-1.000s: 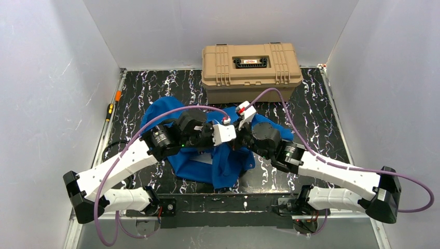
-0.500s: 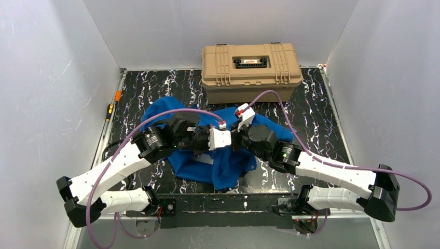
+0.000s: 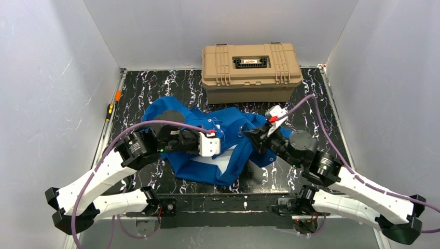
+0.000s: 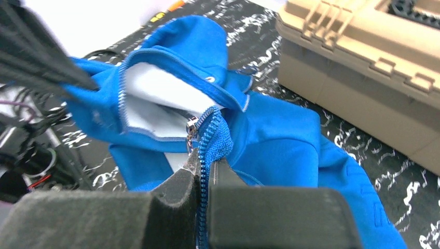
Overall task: Zip up the jacket
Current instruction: Insert the zipper into the jacket.
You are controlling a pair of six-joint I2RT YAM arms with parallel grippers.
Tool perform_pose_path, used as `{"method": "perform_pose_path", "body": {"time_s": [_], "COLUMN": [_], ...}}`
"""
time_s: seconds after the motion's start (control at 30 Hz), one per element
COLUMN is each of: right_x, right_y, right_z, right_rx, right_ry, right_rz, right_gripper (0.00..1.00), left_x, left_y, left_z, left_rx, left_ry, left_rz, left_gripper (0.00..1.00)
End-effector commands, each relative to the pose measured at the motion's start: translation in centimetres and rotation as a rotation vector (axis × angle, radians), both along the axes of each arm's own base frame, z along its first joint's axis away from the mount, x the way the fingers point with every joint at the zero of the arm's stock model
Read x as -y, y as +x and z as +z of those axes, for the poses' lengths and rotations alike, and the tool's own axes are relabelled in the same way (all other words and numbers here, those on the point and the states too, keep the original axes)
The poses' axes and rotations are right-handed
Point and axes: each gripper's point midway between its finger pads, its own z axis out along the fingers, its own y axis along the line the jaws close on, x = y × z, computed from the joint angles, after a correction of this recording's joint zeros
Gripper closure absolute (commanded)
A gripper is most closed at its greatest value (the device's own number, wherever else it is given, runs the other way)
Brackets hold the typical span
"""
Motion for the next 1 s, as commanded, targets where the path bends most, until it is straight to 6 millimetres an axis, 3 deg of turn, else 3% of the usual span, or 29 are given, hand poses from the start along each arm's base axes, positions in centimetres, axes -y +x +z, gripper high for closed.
{"method": "perform_pose_path", "body": {"time_s": [0.0, 0.2, 0.4, 0.67, 0.97], "right_x": [-0.3, -1.6, -2.1, -2.8, -0.8], "right_y": [-2.7, -5.4, -6.2, -5.2, -4.7], "right_z": [4.5, 8.8, 12.3, 12.9, 12.8], "right_rx": [0.144, 0.270, 0.358, 0.395, 0.426], "right_ry": [0.083, 0.078, 0.101, 0.078, 0.054], "right_rz": [0.169, 0.365, 0.426, 0.400, 0.328], "right_gripper": [0.99, 0.99, 0.99, 0.99, 0.99], "left_x": [0.7, 1.2, 0.8, 1.0, 1.6], "left_y": [-0.3, -1.4, -2.6, -2.8, -2.2], "left_z": [6.1, 13.7, 17.5, 16.7, 14.3], "left_rx": [0.195, 0.186, 0.195, 0.220, 0.194], "left_ry": [-0.143, -0.345, -0.448, -0.437, -0.391], "left_rz": [-0.092, -0.089, -0.114, -0.143, -0.138], "left_gripper": [1.00, 1.00, 1.00, 1.00, 1.00]}}
